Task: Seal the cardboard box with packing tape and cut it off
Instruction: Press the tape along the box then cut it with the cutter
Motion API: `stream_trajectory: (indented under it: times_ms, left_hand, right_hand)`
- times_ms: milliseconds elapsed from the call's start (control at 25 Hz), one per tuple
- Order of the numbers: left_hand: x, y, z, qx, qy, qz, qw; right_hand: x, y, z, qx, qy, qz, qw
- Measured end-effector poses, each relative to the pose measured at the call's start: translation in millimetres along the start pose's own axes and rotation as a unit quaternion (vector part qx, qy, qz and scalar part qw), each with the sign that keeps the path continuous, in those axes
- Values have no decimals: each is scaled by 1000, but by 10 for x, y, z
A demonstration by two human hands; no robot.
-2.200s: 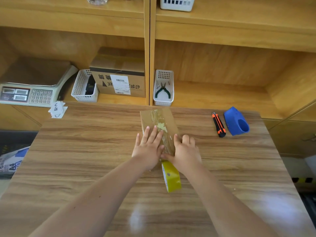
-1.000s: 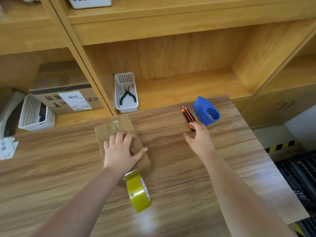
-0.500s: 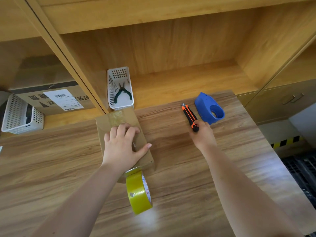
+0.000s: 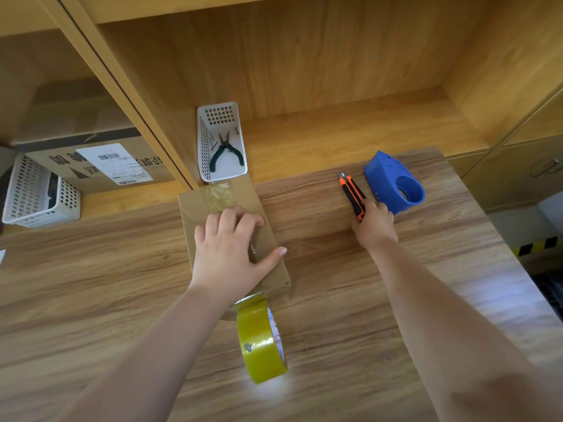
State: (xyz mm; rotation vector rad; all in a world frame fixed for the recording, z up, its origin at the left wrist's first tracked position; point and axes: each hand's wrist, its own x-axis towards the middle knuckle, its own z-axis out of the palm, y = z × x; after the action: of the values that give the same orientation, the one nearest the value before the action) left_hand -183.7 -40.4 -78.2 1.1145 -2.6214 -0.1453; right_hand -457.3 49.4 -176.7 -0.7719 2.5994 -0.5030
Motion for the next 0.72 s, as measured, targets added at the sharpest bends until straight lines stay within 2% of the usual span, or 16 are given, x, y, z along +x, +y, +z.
stream_trajectory:
  times_ms: [120, 320, 400, 560, 640, 720]
  left_hand:
    - [-4, -4, 7, 1, 0, 0, 1000]
    - [-9, -9, 7, 0, 0, 1, 1000]
    - [-5, -9, 4, 1, 0, 1, 1000]
    - [5, -8, 1, -6, -7, -9, 1000]
    - [0, -6, -2, 4, -9, -10, 1000]
    - [3, -2, -5, 19, -9, 0, 1000]
  right_hand:
    - [38, 2, 97, -28, -8, 13, 1000]
    - [-21, 12, 162, -33, 36, 22, 999]
    - [-28, 22, 122, -3, 9, 39, 999]
    - [-96, -7, -5, 126, -79, 101, 984]
    - [-168, -63, -24, 256, -114, 154, 948]
    - [-264, -117, -35, 455, -169, 195, 852]
